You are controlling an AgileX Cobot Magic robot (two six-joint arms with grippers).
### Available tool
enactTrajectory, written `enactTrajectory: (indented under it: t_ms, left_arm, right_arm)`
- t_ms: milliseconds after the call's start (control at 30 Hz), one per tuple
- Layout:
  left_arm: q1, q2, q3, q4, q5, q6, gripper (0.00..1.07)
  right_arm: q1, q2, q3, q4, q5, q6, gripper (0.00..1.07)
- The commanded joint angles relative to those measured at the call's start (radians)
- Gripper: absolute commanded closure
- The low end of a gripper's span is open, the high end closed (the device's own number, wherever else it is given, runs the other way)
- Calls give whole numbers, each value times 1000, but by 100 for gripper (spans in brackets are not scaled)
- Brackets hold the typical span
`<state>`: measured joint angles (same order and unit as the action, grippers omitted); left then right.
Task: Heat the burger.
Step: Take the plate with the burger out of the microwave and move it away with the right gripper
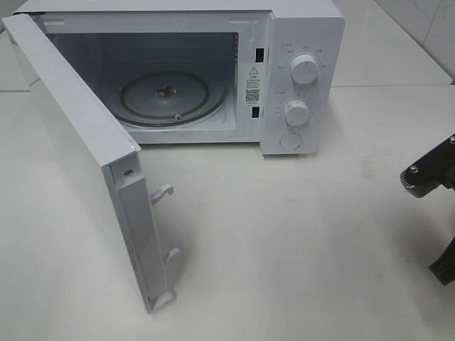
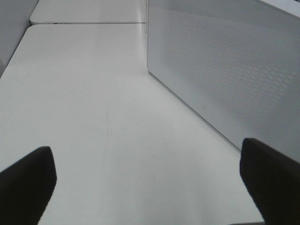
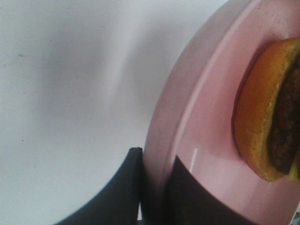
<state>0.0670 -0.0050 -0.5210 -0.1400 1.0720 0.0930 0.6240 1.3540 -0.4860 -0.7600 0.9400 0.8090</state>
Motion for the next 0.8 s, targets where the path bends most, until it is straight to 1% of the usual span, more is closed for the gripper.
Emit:
enactTrajectory:
  t_ms: [33,267,433,633,800]
  left_arm:
    - [2,-4,4,-8,3,-5,7]
    - [2,-4,4,-8,3,-5,7]
    - [2,-4,4,-8,3,-5,7]
    - [2,-4,4,-8,3,-5,7]
    - [2,-4,4,-8,3,-5,7]
  right_arm:
    - [-4,56,-9,-76,40,99,106]
    - [-6,135,-9,-88,23,181,105]
    - [-6,201,-9,-95,-24,225,104]
    - [-6,284,-9,-135,-46,325,103]
    - [-7,355,-9,-139,-115,387,102]
